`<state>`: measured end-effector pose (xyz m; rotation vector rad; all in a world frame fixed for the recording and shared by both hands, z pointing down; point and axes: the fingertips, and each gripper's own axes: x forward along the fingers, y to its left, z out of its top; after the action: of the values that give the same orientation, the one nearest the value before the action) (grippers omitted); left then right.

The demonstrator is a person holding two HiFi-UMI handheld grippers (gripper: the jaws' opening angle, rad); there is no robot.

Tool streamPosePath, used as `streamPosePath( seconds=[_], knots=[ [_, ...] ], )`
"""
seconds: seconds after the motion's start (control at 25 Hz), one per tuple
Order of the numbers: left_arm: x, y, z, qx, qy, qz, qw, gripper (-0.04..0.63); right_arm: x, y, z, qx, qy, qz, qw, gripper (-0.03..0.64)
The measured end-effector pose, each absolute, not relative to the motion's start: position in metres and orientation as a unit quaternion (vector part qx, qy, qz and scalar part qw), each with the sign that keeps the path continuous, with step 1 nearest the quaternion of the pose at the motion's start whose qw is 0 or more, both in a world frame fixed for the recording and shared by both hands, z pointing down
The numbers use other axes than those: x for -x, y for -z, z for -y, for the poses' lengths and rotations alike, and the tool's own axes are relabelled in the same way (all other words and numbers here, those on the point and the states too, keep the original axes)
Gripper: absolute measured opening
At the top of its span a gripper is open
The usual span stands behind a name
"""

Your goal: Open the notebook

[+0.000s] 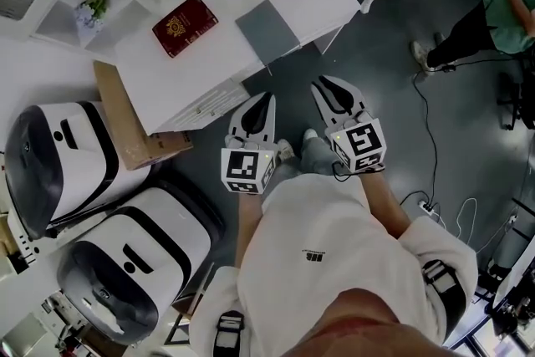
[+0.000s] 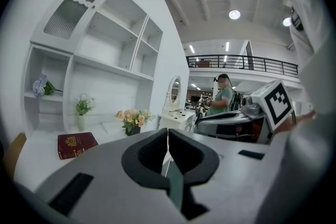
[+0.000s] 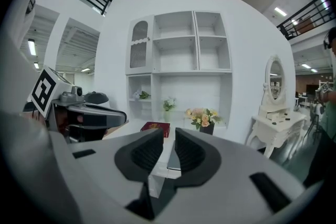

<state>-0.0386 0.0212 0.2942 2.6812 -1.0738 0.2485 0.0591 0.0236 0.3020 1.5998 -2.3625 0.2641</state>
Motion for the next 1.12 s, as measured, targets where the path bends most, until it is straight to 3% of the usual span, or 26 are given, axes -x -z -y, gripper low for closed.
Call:
streamPosePath(
  seconds=[1.12],
  knots=[
    [-0.005,-0.384,0.06,-0.913,-0.134,0.351,0.159,0.0,-0.09,-0.398,0.069,-0.539,-0.164,0.81,0.163,0.057]
  ],
)
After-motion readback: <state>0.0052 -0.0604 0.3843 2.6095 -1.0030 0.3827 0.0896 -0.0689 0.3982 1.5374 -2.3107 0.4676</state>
